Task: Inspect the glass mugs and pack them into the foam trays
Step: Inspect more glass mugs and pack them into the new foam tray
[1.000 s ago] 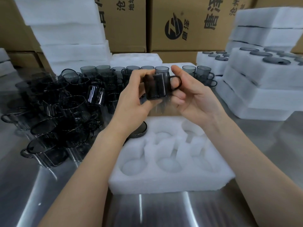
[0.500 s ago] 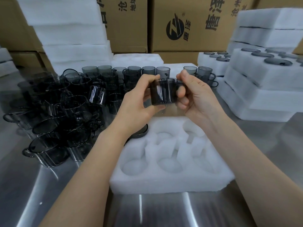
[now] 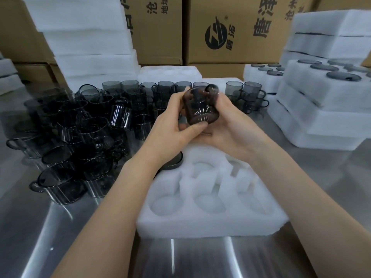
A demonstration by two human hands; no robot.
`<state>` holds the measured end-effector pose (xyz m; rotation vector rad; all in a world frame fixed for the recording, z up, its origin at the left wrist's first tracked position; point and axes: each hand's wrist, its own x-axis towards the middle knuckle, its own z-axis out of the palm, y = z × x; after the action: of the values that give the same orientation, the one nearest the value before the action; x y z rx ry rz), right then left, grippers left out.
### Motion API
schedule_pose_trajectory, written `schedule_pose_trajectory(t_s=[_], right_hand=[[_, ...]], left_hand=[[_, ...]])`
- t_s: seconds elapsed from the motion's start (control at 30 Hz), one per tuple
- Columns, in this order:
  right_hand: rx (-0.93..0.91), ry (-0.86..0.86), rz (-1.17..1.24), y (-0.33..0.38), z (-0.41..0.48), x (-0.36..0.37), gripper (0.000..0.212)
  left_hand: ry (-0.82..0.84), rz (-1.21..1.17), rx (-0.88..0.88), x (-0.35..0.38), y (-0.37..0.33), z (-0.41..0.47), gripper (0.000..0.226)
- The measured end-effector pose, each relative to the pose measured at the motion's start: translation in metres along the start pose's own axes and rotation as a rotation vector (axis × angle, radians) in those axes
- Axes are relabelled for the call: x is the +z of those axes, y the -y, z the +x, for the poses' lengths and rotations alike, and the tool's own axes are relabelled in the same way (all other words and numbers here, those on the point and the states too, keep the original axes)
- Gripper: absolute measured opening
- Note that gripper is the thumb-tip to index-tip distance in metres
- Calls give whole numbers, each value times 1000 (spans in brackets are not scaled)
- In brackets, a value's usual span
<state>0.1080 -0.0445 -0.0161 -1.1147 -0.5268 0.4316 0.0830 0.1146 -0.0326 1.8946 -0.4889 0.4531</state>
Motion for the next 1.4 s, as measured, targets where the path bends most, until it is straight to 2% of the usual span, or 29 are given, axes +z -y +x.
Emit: schedule_pose_trajectory(t_s=[0.13,0.23,0.33,0.47,0.67,0.83,0.9,0.97,1.1,1.27,1.4], right_hand=[[-215,-149,-287,-7,0,3,16],[-348,-257,-525,-9,1,7,21],[-342,-355,-583,-10,3,8,20],[-267,-396,-416,-6,2,8,29],[-221,-338,-164,0,-1,5,27],[53,-124,-13,0,0,6,57],[36,-145,-25,-1,1,6,55],[-37,-232,-145,-3,1,6,50],[-114,-332,-279,-6,1,7,47],[-135,-411,-185,0,0,4,38],[-91,-350,-60,1,0,-1,38]], left_hand=[[-46,86,18,1,0,0,93],[-95,176,152,3,-4,-1,79],[-110,204,191,3,-7,-1,64],[-82,208,160,1,-5,-1,69],[-69,131,170,1,-4,-2,64],[-83,120,121,0,0,-2,72],[-77,106,114,-1,-1,-2,77],[-94,133,129,0,-4,-3,81],[-152,258,202,0,-9,-3,67],[-77,136,173,0,-7,-5,71],[-54,93,177,-1,-5,-3,57]])
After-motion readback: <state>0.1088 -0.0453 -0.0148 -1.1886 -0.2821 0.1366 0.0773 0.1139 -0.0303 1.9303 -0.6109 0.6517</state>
